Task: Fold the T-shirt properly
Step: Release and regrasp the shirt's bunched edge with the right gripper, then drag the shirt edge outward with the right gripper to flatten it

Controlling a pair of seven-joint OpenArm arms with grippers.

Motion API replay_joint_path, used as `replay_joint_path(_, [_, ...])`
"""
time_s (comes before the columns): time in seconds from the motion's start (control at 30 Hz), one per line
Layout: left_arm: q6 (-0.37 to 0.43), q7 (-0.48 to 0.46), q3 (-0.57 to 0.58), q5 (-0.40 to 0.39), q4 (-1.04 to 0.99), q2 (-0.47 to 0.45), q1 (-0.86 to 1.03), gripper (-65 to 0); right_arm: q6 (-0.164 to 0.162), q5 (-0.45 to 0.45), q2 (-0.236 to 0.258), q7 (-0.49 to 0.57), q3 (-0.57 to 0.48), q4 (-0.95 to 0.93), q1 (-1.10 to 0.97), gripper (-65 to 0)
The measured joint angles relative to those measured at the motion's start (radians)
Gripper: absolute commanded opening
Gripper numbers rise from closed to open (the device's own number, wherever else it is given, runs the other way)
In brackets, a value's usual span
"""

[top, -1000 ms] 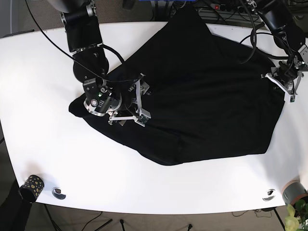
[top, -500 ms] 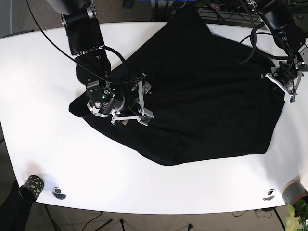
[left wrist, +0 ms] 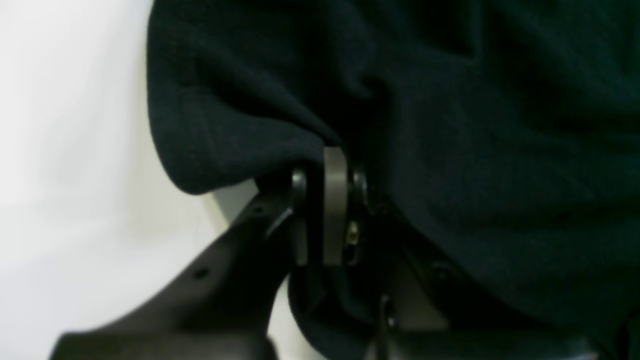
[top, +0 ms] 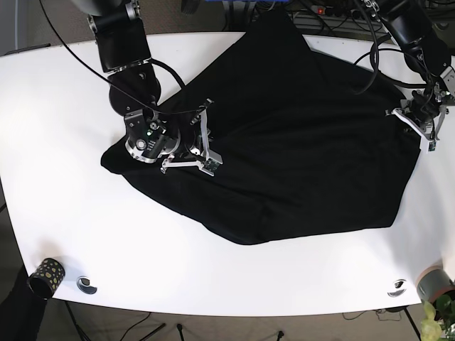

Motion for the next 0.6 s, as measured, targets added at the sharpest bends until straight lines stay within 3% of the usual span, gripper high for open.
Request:
replay_joint_path(0.27, [0.0,0.0,0.001,0.003,0.0,0.0,-0.002,-65.0,0.002,-0.001,0.002,-0.071,0.156,0.203,-0.076,-65.0])
replay_joint_path(0.6, [0.0,-0.001,0.002,0.001,-0.001,0.0,-0.002,-65.0,0.002,0.006,0.02,-0.079,0.392,0.385,-0.232,-65.0])
